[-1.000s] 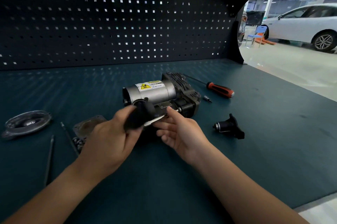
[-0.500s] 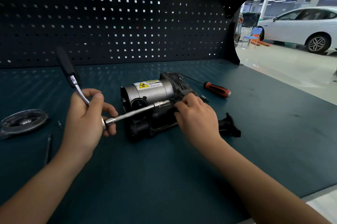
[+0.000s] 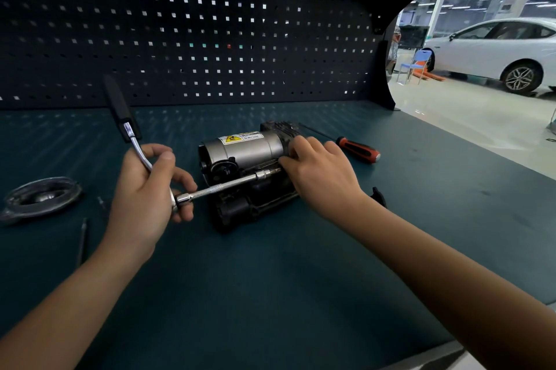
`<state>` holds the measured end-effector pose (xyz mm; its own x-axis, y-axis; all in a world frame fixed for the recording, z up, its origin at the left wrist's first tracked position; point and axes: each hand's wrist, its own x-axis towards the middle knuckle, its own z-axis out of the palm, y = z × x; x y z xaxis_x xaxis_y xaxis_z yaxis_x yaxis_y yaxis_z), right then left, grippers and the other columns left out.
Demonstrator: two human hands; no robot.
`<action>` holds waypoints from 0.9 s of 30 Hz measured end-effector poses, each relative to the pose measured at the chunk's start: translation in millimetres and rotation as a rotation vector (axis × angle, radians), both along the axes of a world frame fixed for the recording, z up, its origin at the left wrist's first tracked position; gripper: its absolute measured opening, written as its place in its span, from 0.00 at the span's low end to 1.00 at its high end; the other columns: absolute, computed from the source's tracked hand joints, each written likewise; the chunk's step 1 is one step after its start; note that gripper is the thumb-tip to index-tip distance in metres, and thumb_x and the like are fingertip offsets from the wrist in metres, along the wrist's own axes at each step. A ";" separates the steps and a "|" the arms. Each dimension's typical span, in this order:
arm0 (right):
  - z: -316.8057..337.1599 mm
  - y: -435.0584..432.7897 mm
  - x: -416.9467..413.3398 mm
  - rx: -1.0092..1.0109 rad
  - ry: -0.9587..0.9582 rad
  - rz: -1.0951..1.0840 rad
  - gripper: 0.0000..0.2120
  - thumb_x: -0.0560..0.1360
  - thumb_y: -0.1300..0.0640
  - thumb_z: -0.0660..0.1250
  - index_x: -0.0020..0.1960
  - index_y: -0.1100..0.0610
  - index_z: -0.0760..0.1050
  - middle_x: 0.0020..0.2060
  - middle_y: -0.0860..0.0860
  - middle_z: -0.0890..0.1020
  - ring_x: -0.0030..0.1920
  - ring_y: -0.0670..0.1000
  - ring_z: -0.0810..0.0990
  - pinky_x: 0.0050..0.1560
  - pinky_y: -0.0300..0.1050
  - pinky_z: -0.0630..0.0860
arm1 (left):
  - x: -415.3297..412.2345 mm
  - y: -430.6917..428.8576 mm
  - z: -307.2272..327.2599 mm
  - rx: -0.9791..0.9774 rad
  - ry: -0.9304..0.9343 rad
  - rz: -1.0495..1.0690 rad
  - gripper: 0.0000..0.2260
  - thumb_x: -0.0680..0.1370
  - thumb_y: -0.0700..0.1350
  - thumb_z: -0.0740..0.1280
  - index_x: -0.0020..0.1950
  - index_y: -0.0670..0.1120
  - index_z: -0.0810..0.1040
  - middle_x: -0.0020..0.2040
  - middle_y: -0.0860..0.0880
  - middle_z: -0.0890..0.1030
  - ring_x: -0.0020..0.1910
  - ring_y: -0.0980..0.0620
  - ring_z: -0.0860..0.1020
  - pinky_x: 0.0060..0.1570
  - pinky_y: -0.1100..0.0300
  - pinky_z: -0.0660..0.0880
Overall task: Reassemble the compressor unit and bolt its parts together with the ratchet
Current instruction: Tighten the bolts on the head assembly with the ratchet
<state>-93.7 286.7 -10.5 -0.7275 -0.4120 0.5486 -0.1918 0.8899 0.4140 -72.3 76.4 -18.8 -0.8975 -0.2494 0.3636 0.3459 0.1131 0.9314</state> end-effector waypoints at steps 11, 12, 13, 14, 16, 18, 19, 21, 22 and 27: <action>-4.5 0.2 -11.9 -0.118 -0.043 0.117 0.07 0.73 0.63 0.65 0.50 0.57 0.78 0.51 0.53 0.76 0.51 0.55 0.74 0.42 0.44 0.62 | -1.0 -3.2 -0.9 0.022 -0.025 0.015 0.09 0.81 0.44 0.55 0.42 0.55 0.66 0.26 0.53 0.78 0.16 0.53 0.70 0.18 0.68 0.65; -6.5 2.1 -11.3 -0.210 -0.002 0.151 0.06 0.70 0.63 0.70 0.47 0.60 0.80 0.47 0.55 0.78 0.47 0.58 0.77 0.41 0.47 0.68 | -1.7 -3.4 -1.5 0.027 -0.031 0.018 0.09 0.81 0.44 0.55 0.42 0.55 0.66 0.26 0.53 0.78 0.16 0.53 0.70 0.17 0.68 0.64; -9.6 5.8 -11.7 -0.351 0.024 0.190 0.09 0.67 0.62 0.73 0.47 0.62 0.80 0.47 0.57 0.79 0.47 0.59 0.78 0.42 0.49 0.72 | -2.8 -3.2 -1.8 0.033 -0.047 0.017 0.09 0.81 0.44 0.55 0.42 0.55 0.66 0.26 0.53 0.78 0.16 0.53 0.70 0.17 0.68 0.64; -11.7 10.5 -12.0 -0.508 0.004 0.211 0.15 0.67 0.60 0.74 0.52 0.62 0.79 0.52 0.58 0.78 0.52 0.60 0.77 0.48 0.51 0.73 | -4.4 -3.6 -1.9 0.041 -0.076 0.012 0.09 0.81 0.43 0.56 0.42 0.54 0.66 0.25 0.53 0.77 0.16 0.53 0.70 0.17 0.67 0.64; -15.7 19.9 -12.8 -0.831 -0.173 0.205 0.29 0.69 0.54 0.74 0.67 0.59 0.69 0.65 0.55 0.70 0.65 0.55 0.68 0.63 0.45 0.65 | -9.0 -7.6 -1.1 0.054 -0.171 -0.017 0.08 0.80 0.41 0.56 0.43 0.51 0.68 0.23 0.52 0.76 0.15 0.52 0.68 0.17 0.65 0.62; -22.9 27.6 -13.2 -1.053 -0.338 0.201 0.35 0.69 0.52 0.74 0.72 0.56 0.63 0.69 0.51 0.67 0.69 0.50 0.65 0.66 0.38 0.60 | -13.9 -17.0 -0.3 0.030 -0.295 -0.087 0.07 0.80 0.40 0.57 0.45 0.48 0.71 0.22 0.50 0.75 0.14 0.51 0.67 0.17 0.66 0.60; -26.3 29.6 -13.5 -1.088 -0.374 0.208 0.35 0.69 0.52 0.74 0.72 0.55 0.63 0.68 0.50 0.68 0.69 0.49 0.66 0.65 0.38 0.62 | -15.7 -23.3 0.0 0.000 -0.356 -0.135 0.06 0.80 0.40 0.57 0.46 0.45 0.72 0.21 0.49 0.74 0.13 0.51 0.66 0.16 0.68 0.59; -33.7 32.2 -12.9 -1.089 -0.377 0.203 0.35 0.69 0.52 0.74 0.71 0.54 0.64 0.68 0.49 0.70 0.68 0.48 0.67 0.65 0.39 0.64 | -16.7 -34.7 -1.2 -0.091 -0.460 -0.216 0.07 0.80 0.39 0.57 0.48 0.41 0.74 0.21 0.46 0.74 0.12 0.51 0.64 0.15 0.70 0.57; -35.9 33.0 -12.5 -1.085 -0.362 0.195 0.35 0.68 0.51 0.74 0.71 0.55 0.65 0.68 0.49 0.71 0.67 0.48 0.68 0.65 0.39 0.64 | -16.2 -37.7 -2.8 -0.134 -0.498 -0.244 0.07 0.79 0.38 0.56 0.49 0.40 0.74 0.22 0.45 0.73 0.12 0.51 0.64 0.15 0.70 0.57; -46.8 38.3 -8.4 -1.077 -0.320 0.156 0.34 0.66 0.50 0.76 0.68 0.56 0.69 0.64 0.50 0.75 0.64 0.48 0.72 0.64 0.40 0.67 | -13.1 -26.5 -13.6 -0.231 -0.580 -0.347 0.05 0.80 0.43 0.59 0.51 0.43 0.73 0.25 0.45 0.76 0.16 0.49 0.69 0.16 0.67 0.61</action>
